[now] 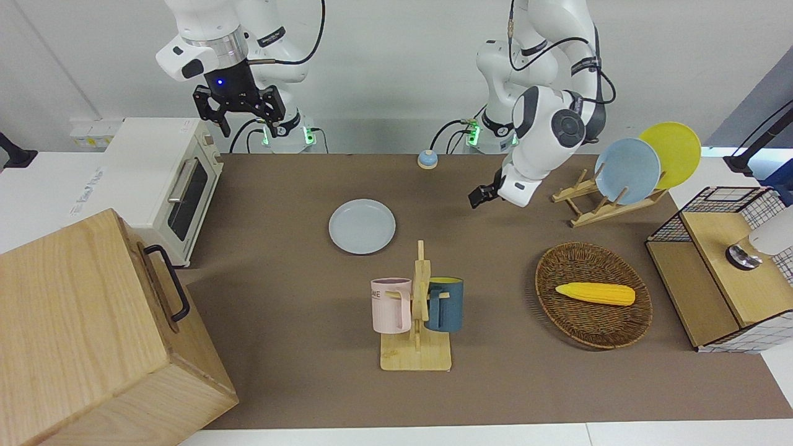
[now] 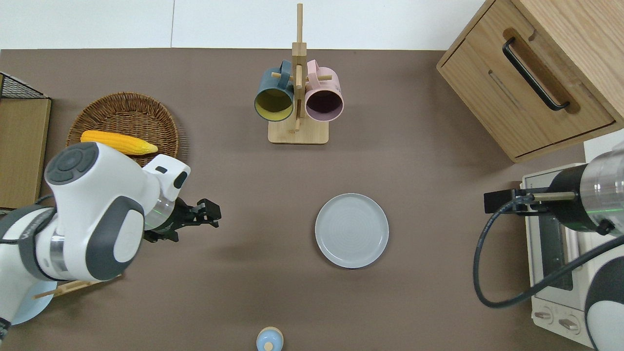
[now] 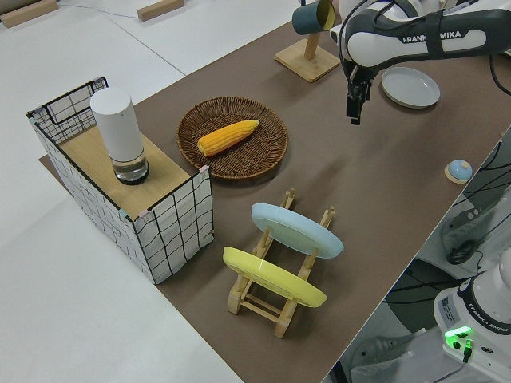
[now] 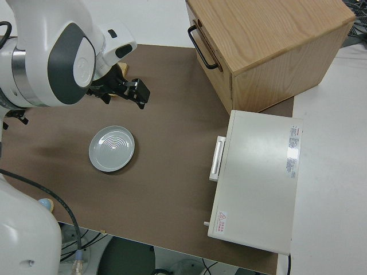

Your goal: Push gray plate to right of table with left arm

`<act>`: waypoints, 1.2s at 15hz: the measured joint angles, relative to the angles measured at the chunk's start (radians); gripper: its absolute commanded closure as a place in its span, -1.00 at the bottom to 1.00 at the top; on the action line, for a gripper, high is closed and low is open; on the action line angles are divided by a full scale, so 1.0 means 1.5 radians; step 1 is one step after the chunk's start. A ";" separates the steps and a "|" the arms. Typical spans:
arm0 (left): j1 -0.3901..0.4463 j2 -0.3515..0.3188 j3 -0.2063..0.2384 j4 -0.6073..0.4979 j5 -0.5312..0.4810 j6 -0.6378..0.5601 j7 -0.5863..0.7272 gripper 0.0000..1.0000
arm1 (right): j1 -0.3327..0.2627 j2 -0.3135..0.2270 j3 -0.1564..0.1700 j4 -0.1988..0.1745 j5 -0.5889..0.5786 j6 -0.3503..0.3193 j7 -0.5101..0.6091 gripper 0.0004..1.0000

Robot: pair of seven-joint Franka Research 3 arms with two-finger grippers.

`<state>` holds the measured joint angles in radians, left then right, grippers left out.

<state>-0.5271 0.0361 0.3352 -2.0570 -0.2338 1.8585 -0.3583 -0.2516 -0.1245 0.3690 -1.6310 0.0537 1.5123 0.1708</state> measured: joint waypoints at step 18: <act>0.052 -0.008 0.051 0.283 0.142 -0.188 0.119 -0.98 | 0.000 0.000 0.000 0.000 0.000 0.000 0.000 -0.99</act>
<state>-0.4489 0.0241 0.4111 -1.6323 -0.0201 1.5767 -0.1798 -0.2516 -0.1245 0.3690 -1.6310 0.0537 1.5123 0.1708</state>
